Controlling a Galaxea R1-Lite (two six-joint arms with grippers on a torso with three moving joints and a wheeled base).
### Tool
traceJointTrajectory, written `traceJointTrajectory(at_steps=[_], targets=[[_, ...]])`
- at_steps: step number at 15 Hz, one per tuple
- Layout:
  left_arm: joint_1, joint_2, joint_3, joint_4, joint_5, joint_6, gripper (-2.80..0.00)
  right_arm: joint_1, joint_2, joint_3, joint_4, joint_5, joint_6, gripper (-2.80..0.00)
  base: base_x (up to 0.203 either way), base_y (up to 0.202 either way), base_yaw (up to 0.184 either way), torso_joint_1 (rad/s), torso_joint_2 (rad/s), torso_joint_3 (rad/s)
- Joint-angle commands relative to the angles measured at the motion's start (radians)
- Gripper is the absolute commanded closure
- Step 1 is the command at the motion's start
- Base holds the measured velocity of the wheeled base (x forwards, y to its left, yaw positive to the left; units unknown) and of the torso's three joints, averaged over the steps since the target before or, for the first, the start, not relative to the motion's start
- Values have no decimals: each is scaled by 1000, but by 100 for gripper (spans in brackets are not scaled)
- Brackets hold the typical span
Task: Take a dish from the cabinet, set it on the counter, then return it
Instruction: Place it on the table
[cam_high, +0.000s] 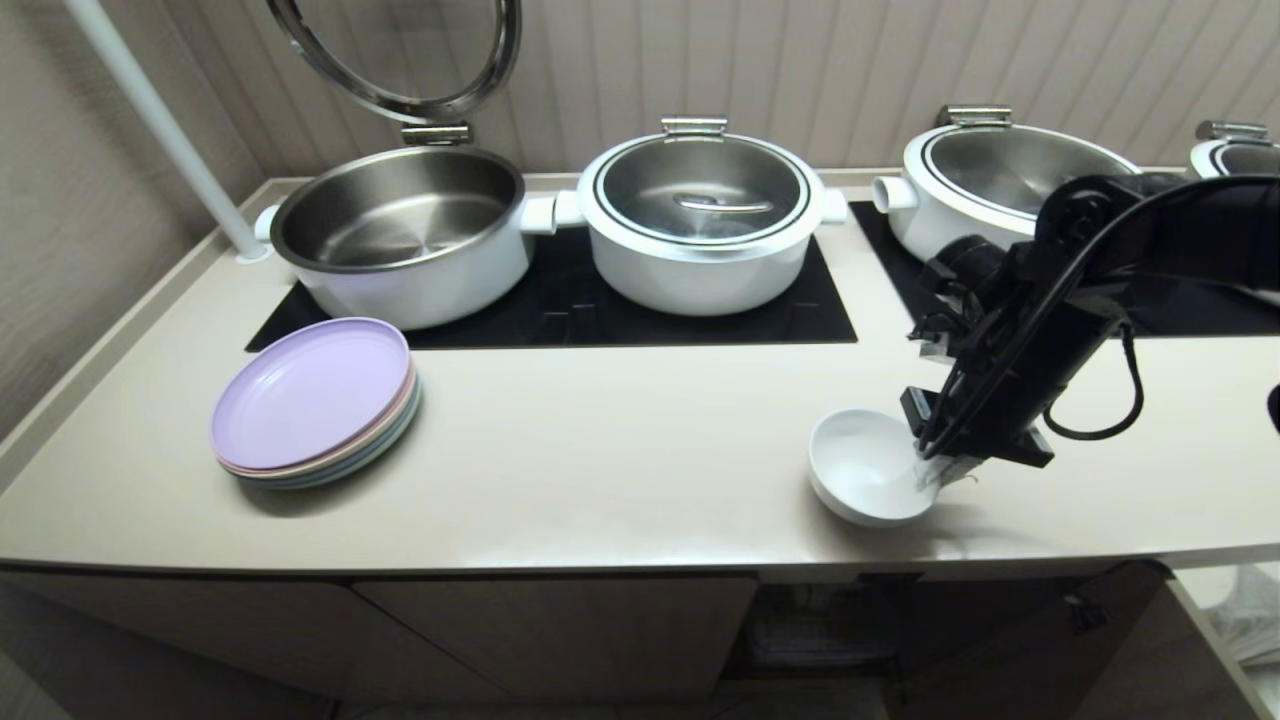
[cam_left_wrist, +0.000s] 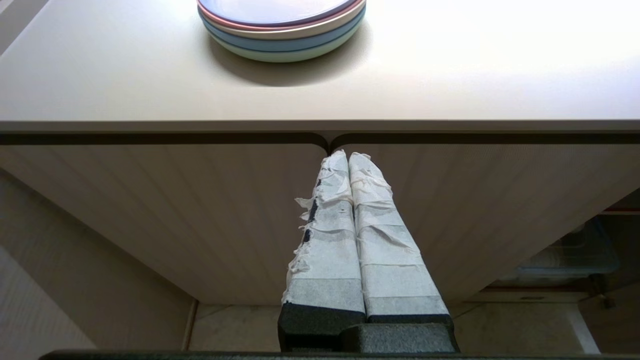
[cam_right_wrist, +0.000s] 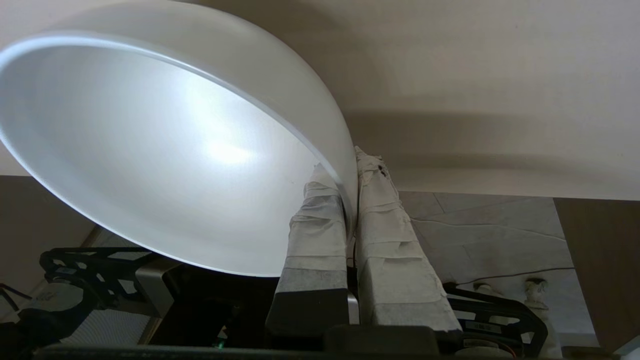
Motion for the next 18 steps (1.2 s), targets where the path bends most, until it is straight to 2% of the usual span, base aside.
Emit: traceJointTrajectory(at_steps=[1,17,18], targets=[[0,0,0,0,1,0,0,-4,3,0,5,0,0,0,0,0,0,0,0,0],[0,0,0,2,1,0,0,-4,4,-1,2,1,-4,0,0,0,0,0,0,0],[0,0,0,0,1,0,0,-4,4,-1,2,1,-4,-280,0,0,0,0,0,0]])
